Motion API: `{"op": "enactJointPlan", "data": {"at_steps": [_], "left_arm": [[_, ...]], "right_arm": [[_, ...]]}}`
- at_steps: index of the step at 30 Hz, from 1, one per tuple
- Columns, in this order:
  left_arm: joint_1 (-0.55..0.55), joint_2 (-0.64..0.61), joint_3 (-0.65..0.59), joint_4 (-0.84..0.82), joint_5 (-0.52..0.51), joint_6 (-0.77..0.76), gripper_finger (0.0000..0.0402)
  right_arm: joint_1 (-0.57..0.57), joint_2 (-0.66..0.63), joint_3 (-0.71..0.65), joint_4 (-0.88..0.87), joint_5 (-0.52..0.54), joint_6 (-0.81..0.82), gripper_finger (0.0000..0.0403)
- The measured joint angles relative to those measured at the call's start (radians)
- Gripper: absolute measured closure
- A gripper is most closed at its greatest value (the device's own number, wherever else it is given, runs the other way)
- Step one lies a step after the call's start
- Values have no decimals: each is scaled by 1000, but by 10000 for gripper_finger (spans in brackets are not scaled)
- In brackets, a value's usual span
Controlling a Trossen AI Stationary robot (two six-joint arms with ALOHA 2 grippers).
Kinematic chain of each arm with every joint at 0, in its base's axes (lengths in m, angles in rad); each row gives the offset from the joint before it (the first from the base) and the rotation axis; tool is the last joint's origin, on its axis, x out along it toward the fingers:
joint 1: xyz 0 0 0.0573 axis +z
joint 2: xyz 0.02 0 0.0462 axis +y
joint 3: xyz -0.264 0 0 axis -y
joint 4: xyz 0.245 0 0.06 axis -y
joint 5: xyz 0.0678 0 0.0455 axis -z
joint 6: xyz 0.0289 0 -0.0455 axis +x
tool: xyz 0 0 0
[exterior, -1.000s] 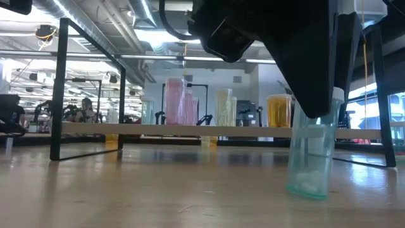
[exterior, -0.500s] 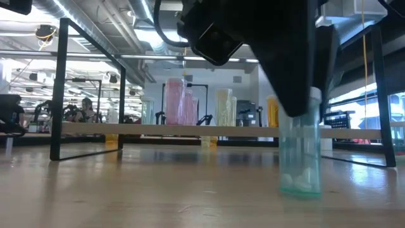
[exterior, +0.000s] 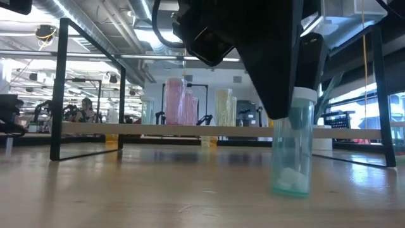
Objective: Pick and place medicine bottles onto shelf by color
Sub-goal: Put the bottom blue pill bottle on the shelf aligned with the other blue pill bottle
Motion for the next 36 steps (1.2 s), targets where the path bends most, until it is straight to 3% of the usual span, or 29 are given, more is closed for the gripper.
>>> {"op": "enactJointPlan", "data": {"at_steps": [20,30,36], "left_arm": [[0,0,0,0,0,0,227],[2,0,0,13,2,5,227],[31,0,17,-2,121,75,227]], "right_arm": [[-14,0,82,-3,13,-3,188],[17,0,257,-46,270,-30,188],[68,-45,260,-88,430,-21,188]]}}
